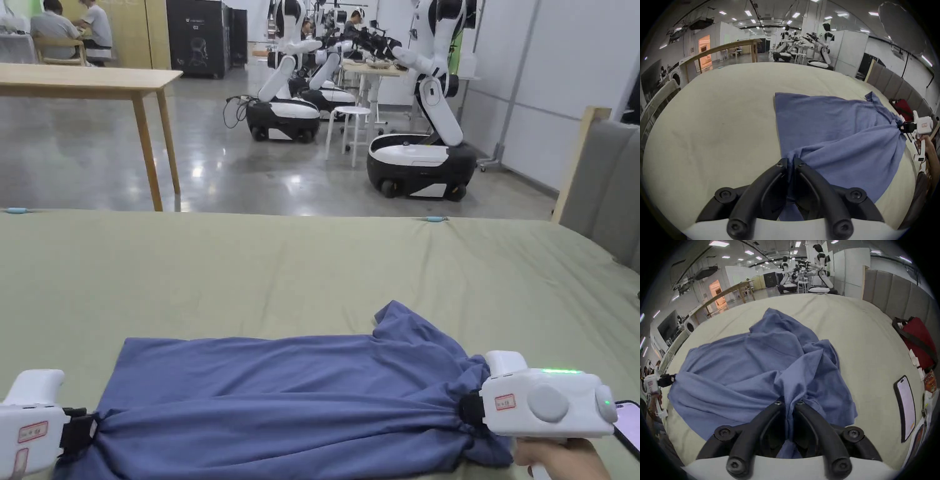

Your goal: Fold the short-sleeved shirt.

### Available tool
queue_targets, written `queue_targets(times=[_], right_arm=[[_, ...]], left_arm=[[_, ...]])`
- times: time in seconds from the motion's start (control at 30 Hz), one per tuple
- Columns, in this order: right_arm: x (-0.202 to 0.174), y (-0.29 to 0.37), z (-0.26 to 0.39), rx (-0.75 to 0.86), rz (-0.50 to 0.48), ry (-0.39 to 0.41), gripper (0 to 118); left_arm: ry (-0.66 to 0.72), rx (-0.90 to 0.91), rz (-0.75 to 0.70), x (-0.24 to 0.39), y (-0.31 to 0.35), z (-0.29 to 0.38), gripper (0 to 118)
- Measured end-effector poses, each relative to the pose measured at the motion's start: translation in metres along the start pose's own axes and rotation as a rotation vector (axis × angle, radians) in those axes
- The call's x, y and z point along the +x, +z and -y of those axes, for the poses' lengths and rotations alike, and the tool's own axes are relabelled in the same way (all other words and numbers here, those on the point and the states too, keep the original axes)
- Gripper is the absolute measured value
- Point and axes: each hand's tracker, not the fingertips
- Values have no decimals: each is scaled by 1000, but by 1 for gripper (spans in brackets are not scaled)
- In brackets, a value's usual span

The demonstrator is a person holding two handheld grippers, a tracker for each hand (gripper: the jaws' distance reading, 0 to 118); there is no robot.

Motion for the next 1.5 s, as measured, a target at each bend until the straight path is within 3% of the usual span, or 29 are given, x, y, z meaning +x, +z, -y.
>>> queue_targets(times=[0.07, 0.1, 0.13, 0.17, 0.2, 0.23, 0.3, 0.43, 0.5, 0.53, 0.6, 0.63, 0.73, 0.83, 1.0, 1.07, 1.1, 1.13, 1.17, 1.37, 1.5], right_arm=[[-3, -2, -1, -5, 9, 16, 12], [-3, -2, -2, -4, 10, 26, 22], [-3, 0, -3, 16, 22, 48, 52], [-3, 5, -3, 52, 26, 68, 83], [-3, 12, -3, 49, 36, 65, 111], [-1, 23, -1, 45, 52, 58, 117], [2, 66, 7, 176, 9, 49, 110], [5, 161, 50, 306, 1, 33, 110], [6, 198, 76, 372, -53, 16, 98], [6, 213, 89, 396, -81, 9, 75], [2, 247, 121, 448, -97, -13, 22], [-7, 261, 131, 443, -96, 7, 0], [-20, 282, 156, 432, -82, 19, 0], [-20, 284, 161, 408, -84, 19, 0], [-6, 279, 150, 412, -115, 29, 0], [-11, 278, 150, 420, -121, 50, 0], [-10, 276, 148, 419, -134, 59, 0], [-9, 274, 145, 415, -141, 64, 0], [-18, 275, 146, 415, -132, 72, 0], [-20, 268, 144, 402, -144, 107, 0], [-20, 261, 144, 386, -130, 112, 0]], left_arm=[[-11, -4, -9, 3, 2, -2, 16], [-12, -8, -11, 3, 2, -3, 38], [1, -31, -10, 4, 2, -3, 90], [6, -46, -20, 1, 2, -5, 118], [13, -55, -13, -1, 5, -4, 116], [34, 40, 48, 2, 17, -5, 114], [72, 82, 63, 2, 47, -4, 115], [114, 227, 89, 12, 125, 23, 114], [121, 272, 110, 18, 158, 44, 102], [144, 276, 124, 21, 172, 54, 76], [155, 306, 119, 26, 198, 76, 10], [152, 311, 117, 30, 209, 88, 0], [128, 422, 0, 47, 243, 90, 0], [191, 344, 104, 45, 246, 80, 0], [87, 292, 2, 60, 212, 54, 0], [137, 241, 4, 56, 182, 43, 29], [157, 178, 17, 53, 163, 40, 59], [170, 97, 34, 47, 142, 34, 98], [171, 13, 31, 43, 127, 31, 108], [6, -274, -80, 16, 38, 26, 107], [26, -280, -63, 8, 16, 35, 109]])
